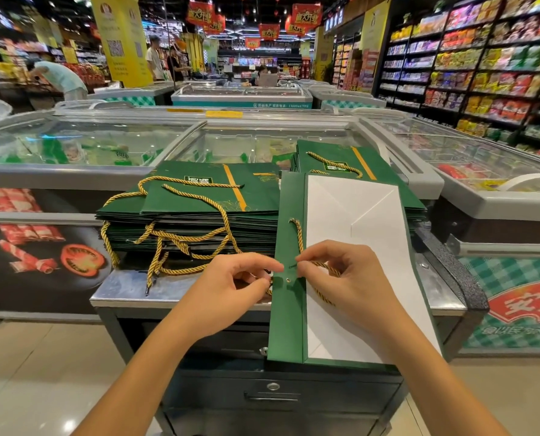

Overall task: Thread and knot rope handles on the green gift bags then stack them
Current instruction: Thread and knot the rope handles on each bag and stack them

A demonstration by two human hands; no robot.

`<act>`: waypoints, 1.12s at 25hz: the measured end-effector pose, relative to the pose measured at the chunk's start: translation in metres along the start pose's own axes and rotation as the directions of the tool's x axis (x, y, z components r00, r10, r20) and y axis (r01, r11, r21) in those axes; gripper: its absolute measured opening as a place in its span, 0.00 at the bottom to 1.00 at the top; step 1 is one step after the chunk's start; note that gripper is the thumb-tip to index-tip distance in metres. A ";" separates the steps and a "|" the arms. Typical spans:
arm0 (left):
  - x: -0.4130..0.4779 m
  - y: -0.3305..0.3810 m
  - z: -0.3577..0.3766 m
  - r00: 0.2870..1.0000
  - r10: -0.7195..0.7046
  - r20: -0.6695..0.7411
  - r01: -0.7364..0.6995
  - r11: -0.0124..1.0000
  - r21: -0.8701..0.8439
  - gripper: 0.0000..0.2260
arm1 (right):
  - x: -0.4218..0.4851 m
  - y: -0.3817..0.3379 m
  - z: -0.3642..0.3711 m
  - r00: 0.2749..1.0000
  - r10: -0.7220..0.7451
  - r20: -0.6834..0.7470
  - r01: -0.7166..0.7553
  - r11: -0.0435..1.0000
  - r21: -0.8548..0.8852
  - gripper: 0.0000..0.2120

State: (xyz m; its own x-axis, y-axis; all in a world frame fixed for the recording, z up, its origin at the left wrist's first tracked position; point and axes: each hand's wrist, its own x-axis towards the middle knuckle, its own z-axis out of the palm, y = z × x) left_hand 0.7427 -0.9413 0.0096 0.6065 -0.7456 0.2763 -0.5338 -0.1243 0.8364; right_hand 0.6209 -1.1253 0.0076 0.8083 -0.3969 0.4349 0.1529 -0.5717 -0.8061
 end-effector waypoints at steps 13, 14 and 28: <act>0.011 -0.010 -0.005 0.994 0.010 0.105 -0.004 0.998 -0.062 0.24 | -0.001 0.002 -0.003 0.999 0.001 -0.039 0.003 0.995 0.104 0.06; 0.010 -0.010 -0.006 0.994 0.010 0.106 -0.002 0.998 -0.068 0.23 | -0.001 0.002 -0.003 0.999 -0.002 -0.040 0.006 0.995 0.101 0.06; 0.006 -0.010 0.000 0.996 0.037 0.080 -0.037 0.999 0.005 0.13 | -0.003 0.002 -0.005 1.000 -0.018 0.021 0.017 0.998 0.060 0.08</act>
State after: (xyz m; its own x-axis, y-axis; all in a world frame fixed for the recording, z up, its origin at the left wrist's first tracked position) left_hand 0.7515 -0.9448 0.0029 0.5375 -0.7994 0.2683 -0.5592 -0.0998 0.8230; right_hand 0.6158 -1.1285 0.0065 0.8173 -0.3709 0.4409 0.2007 -0.5342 -0.8212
